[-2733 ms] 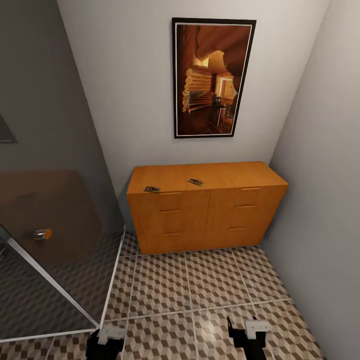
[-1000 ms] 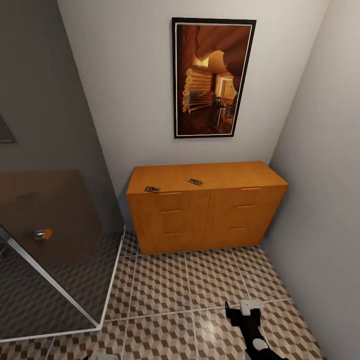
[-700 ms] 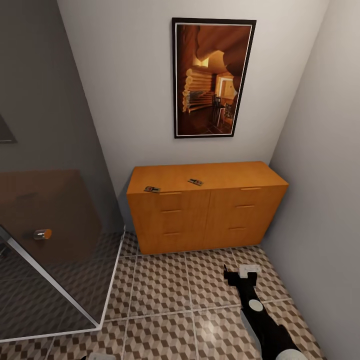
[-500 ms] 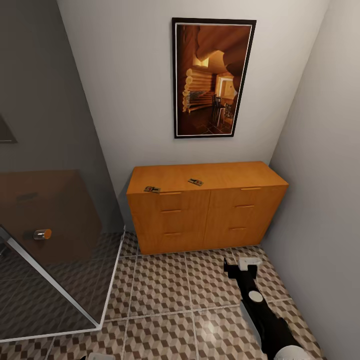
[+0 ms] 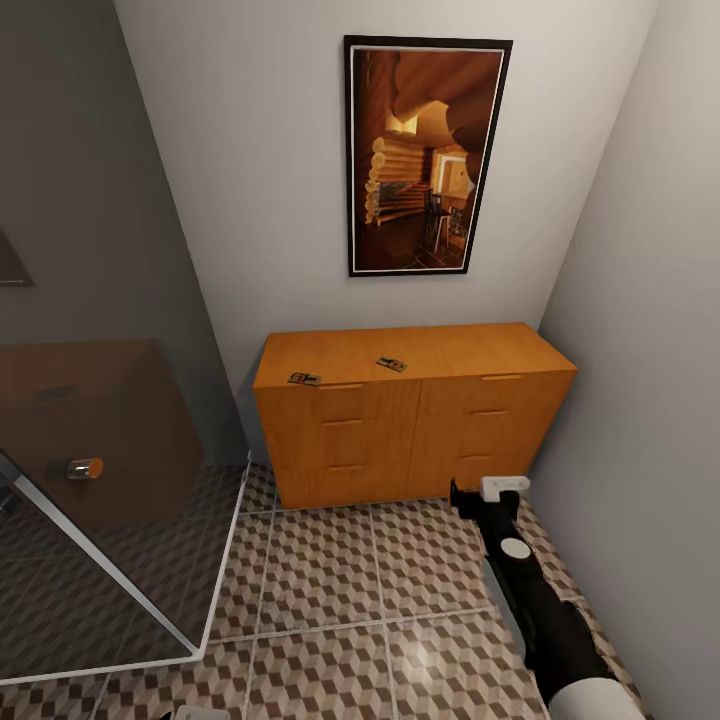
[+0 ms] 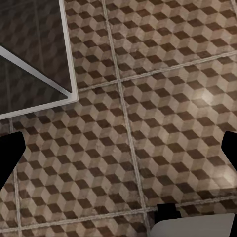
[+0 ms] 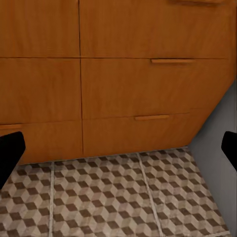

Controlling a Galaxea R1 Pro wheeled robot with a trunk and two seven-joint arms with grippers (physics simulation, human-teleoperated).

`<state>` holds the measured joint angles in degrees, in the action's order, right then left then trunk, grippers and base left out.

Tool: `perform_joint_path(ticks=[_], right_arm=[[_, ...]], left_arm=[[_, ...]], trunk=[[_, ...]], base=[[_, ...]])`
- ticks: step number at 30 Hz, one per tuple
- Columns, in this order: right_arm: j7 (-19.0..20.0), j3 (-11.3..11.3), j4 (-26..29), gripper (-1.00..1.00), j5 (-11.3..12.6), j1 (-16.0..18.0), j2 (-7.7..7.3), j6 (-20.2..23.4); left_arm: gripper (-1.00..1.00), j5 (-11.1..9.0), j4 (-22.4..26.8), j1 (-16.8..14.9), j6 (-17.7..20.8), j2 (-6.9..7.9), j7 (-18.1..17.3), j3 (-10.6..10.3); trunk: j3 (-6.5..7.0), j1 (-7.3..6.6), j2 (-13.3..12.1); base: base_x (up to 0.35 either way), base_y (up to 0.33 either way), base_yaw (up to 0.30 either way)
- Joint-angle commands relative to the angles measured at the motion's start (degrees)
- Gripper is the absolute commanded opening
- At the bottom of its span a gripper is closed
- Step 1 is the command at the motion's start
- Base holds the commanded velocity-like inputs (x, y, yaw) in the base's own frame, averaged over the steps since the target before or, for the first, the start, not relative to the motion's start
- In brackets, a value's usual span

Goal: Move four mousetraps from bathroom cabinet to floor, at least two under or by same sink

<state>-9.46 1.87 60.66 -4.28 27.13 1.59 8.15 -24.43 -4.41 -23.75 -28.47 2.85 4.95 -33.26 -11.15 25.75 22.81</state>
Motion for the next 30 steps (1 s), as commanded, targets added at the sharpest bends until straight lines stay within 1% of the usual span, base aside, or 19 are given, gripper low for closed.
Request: perform_joint_path(ticks=[1, 2, 6, 7, 15, 19, 25, 26, 30], right_arm=[[-0.31, 0.12, 1.33, 1.00, -0.44, 0.03, -0.01, 1.64], [-0.33, 0.13, 3.75, 1.00, -0.45, 0.03, -0.01, 3.98], [-0.41, 0.14, 8.72, 1.00, -0.72, 0.03, -0.01, 8.85], [-0.53, 0.14, 11.28, 1.00, -1.18, 0.03, 0.01, 11.15], [-1.74, 0.25, 21.58, 1.00, -4.64, 0.10, 0.44, 18.52], [-1.98, 0.29, 23.90, 1.00, -5.26, 0.21, 1.43, 21.14], [-2.31, 0.33, 25.37, 1.00, -6.24, 0.94, 3.90, 24.02], [-2.40, 0.36, 25.57, 1.00, -6.94, 1.63, 4.42, 24.65], [-2.48, 0.39, 25.77, 1.00, -8.70, 3.33, 5.06, 26.19]], left_arm=[[1.00, -0.24, -0.16, -0.07, -0.27, -0.04, 0.15, -0.47], [1.00, -0.25, -0.16, -0.07, -0.27, -0.04, 0.15, -0.46], [1.00, -0.24, -0.16, -0.07, -0.27, -0.04, 0.15, -0.48], [1.00, -0.25, -0.16, -0.07, -0.27, -0.04, 0.15, -0.47], [1.00, -0.24, -0.16, -0.07, -0.27, -0.04, 0.15, -0.49], [1.00, -0.26, -0.16, -0.07, -0.27, -0.05, 0.15, -0.48], [1.00, -0.27, -0.16, -0.07, -0.27, -0.05, 0.15, -0.49], [1.00, -0.25, -0.16, -0.07, -0.27, -0.05, 0.15, -0.49], [1.00, -0.25, -0.16, -0.07, -0.27, -0.04, 0.15, -0.49]], trunk=[[-0.12, 0.04, 0.11], [-0.12, 0.04, 0.11], [-0.12, 0.04, 0.11], [-0.12, 0.04, 0.11], [-0.12, 0.04, 0.11], [-0.12, 0.04, 0.11], [-0.12, 0.04, 0.11], [-0.12, 0.04, 0.11], [-0.12, 0.04, 0.11]], base=[[0.000, 0.000, 0.000], [0.000, 0.000, 0.000], [0.000, 0.000, 0.000], [0.000, 0.000, 0.000], [0.000, 0.000, 0.000], [0.000, 0.000, 0.000], [0.000, 0.000, 0.000], [0.000, 0.000, 0.000], [0.000, 0.000, 0.000]])
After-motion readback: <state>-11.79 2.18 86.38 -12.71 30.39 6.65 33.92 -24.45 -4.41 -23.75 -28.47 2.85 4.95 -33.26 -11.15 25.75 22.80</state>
